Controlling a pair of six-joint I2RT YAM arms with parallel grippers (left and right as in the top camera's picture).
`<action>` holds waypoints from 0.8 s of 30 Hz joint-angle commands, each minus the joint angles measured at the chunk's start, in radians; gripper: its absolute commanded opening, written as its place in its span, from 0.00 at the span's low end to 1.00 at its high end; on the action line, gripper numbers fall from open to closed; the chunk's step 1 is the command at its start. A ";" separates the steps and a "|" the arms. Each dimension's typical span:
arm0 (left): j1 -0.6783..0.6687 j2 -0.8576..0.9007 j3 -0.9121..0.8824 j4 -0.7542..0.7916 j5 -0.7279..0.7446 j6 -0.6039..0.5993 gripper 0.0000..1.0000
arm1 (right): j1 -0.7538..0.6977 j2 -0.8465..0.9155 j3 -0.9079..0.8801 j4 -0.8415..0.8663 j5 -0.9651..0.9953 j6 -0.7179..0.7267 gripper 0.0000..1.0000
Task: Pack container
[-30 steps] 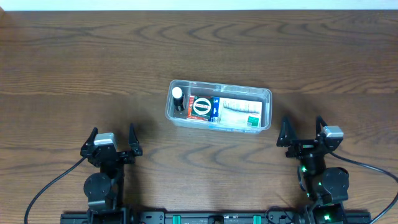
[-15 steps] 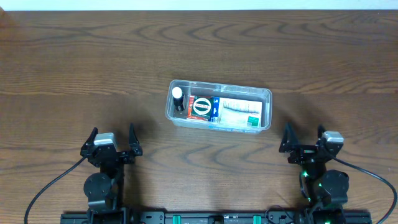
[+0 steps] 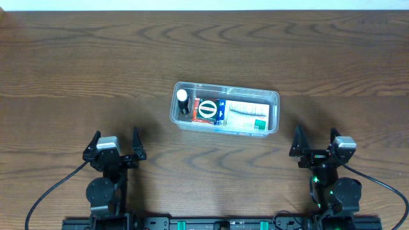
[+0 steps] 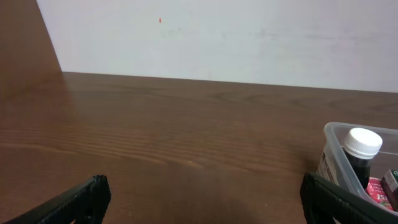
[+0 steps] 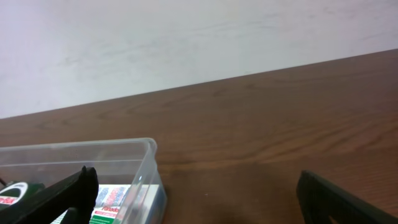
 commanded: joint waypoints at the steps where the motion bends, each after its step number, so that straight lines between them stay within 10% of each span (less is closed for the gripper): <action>1: 0.005 -0.005 -0.015 -0.039 -0.008 0.003 0.98 | -0.022 -0.010 -0.003 -0.006 -0.014 -0.017 0.99; 24: 0.005 -0.005 -0.015 -0.039 -0.008 0.003 0.98 | -0.020 -0.005 -0.003 -0.001 -0.073 -0.230 0.99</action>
